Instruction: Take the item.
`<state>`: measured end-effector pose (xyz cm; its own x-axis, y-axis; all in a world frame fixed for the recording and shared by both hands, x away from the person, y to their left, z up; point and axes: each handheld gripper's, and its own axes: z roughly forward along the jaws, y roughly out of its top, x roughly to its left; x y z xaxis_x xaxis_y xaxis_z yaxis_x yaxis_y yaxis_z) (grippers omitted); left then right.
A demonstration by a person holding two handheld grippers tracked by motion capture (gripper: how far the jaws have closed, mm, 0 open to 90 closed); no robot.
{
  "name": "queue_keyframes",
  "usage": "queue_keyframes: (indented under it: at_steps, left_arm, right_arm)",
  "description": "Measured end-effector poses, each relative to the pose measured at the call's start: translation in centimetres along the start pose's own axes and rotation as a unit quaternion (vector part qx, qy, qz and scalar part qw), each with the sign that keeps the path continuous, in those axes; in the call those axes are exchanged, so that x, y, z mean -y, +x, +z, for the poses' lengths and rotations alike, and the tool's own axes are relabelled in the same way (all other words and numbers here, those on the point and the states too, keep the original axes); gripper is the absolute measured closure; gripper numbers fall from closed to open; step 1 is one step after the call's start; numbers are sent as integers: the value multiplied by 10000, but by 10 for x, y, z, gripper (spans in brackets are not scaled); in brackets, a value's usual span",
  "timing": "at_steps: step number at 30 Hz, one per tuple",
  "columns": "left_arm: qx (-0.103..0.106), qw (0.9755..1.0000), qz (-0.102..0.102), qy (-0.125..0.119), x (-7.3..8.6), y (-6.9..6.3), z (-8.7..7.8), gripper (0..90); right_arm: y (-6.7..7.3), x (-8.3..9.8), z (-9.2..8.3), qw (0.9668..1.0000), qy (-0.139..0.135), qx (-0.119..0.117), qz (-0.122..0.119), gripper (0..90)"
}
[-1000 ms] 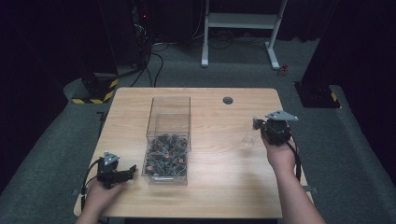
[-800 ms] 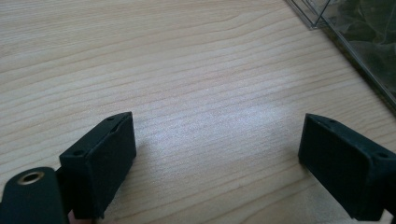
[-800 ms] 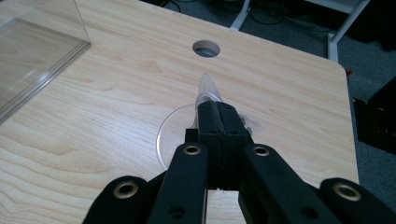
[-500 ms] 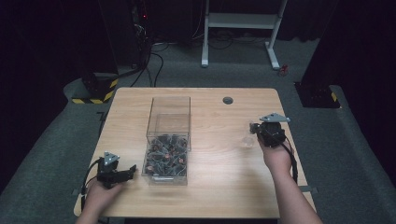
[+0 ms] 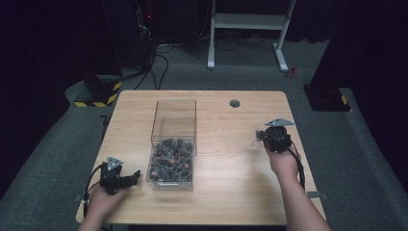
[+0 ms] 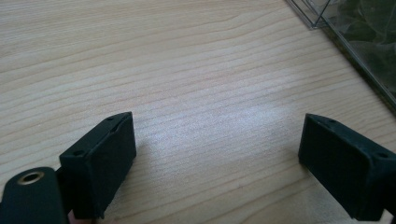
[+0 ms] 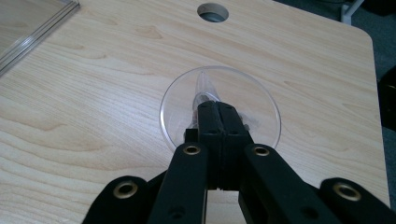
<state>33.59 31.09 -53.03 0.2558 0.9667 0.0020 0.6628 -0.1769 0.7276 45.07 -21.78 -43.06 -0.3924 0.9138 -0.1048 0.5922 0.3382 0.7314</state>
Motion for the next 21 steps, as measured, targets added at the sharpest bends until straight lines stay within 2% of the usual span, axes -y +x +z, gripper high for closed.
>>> queue_keyframes:
  at_steps: [3, 7, 9, 14, 18, 21]
  left_arm:
    - [1, 10000, -1, -1, 0, 0, 0, 115]
    - [1, 10000, -1, -1, 0, 0, 0, 115]
    - [0, 10000, -1, 0, 0, 0, 0, 114]
    - [0, 10000, 0, -1, 0, 0, 0, 115]
    - [0, 10000, -1, -1, 0, 0, 0, 114]
    - [-3, 10000, 0, -1, 0, 0, 0, 114]
  right_arm:
    - [1, 1, 2, 10000, 24, 15, 8, 877]
    - [0, -1, -2, 9998, -164, -65, 110, 715]
    - [0, -4, -5, 9995, -255, -29, 169, 635]
    - [-3, -8, -11, 9980, -504, -197, 329, 401]
    - [-1, -8, -10, 9980, -438, -278, 360, 265]
    - [1, -6, -11, 9982, -462, -160, 353, 169]
